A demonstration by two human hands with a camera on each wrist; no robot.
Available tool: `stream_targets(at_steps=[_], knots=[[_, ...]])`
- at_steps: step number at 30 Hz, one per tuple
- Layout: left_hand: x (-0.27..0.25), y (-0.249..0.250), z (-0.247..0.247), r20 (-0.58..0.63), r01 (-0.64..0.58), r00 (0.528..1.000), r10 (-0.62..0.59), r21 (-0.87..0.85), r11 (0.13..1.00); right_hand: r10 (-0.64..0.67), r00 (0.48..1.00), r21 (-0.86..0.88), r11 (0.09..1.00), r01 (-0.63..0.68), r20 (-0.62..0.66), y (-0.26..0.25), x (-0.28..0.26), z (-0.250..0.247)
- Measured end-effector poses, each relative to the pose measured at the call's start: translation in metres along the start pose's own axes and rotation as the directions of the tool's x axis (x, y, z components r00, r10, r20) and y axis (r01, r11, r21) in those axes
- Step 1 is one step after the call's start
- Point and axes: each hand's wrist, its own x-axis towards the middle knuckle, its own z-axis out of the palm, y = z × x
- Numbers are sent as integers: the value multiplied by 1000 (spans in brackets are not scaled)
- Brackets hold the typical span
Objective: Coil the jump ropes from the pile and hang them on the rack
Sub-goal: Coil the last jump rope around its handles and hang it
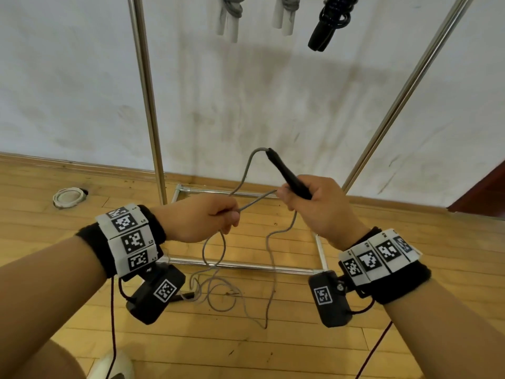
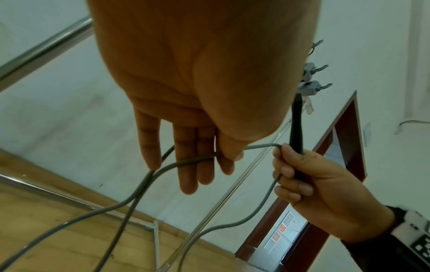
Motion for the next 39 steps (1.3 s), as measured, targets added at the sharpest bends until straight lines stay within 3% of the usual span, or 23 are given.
stream_targets(at_steps=[4,9,12,17,26,30,32,35,39], knots=[[1,-6,1,7,23,1000,-23,-29,999,0,999,3,1000,0,-52,-1,3,-10],[3,-12,0,-26,119,993,-117,100,988,5,989,-90,996,-19,-151,6,8,-22],[5,-12,-1,-59,130,990,-125,95,987,31,982,-137,989,-57,-186,11,11,-29],[3,-11,-4,-142,89,987,-73,109,990,114,971,-60,990,-129,-209,18,9,-32],[-3,25,-6,-295,-141,944,146,40,989,4,998,43,999,-6,56,-10,-11,6],[-3,30,-9,-370,-199,912,175,-27,980,7,998,127,992,-15,59,-19,-11,14],[-4,25,-11,-325,-167,933,156,-6,986,4,1000,110,994,-7,28,-22,-9,11],[-3,11,-10,-129,-102,986,102,7,995,19,995,120,993,-8,-97,-27,-3,0],[0,-4,-4,45,-14,999,13,16,1000,58,955,128,992,-21,-293,-32,8,-21]])
